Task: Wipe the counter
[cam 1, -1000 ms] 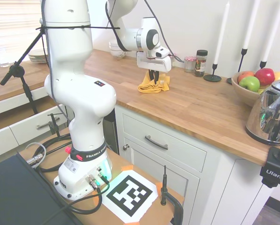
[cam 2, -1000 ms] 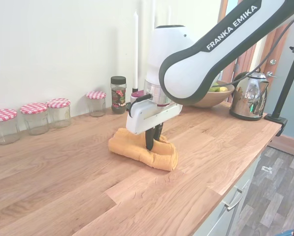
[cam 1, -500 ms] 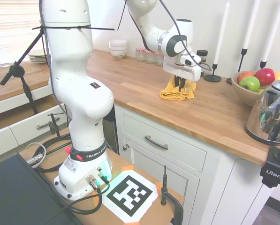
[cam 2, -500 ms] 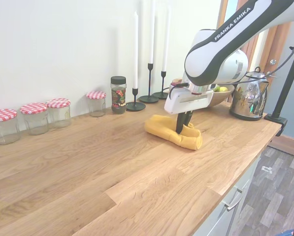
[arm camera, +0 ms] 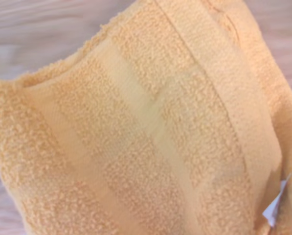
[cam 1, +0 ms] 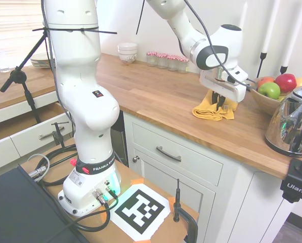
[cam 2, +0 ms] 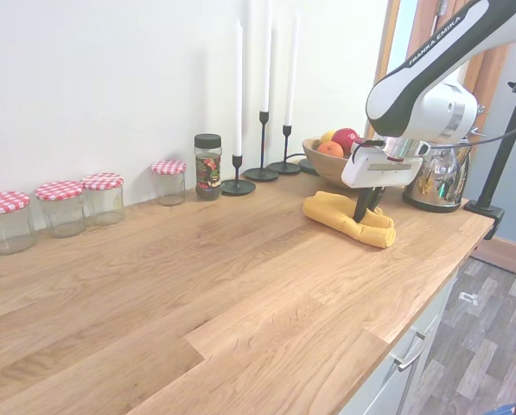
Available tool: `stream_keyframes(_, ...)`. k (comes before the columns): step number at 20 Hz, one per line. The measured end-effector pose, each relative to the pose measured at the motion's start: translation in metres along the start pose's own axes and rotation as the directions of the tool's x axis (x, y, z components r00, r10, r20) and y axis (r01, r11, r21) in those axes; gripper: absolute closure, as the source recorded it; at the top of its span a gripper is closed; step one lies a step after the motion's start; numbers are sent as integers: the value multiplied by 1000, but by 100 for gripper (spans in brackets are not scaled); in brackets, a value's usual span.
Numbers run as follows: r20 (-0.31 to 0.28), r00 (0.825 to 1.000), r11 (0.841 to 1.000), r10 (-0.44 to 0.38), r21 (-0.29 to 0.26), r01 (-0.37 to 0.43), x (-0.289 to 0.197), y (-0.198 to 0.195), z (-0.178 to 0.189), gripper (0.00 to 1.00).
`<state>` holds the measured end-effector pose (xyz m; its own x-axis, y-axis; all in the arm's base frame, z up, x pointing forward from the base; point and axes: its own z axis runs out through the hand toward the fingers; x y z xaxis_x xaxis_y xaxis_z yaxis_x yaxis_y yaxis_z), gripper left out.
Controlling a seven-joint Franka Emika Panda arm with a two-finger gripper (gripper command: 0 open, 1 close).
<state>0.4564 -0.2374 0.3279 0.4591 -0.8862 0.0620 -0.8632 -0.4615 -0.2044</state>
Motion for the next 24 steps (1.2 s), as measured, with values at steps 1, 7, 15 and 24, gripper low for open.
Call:
stream_keyframes(1,-3,1000,1000,6,0,-6,3,4,-1,100)
stream_keyframes(7,-12,999,1000,30,-2,-30,11,16,-3,0)
stream_keyframes(15,-19,1000,1000,18,-14,-18,10,17,-4,0)
stream_keyframes(24,-33,999,999,22,-33,-23,11,21,-7,0)
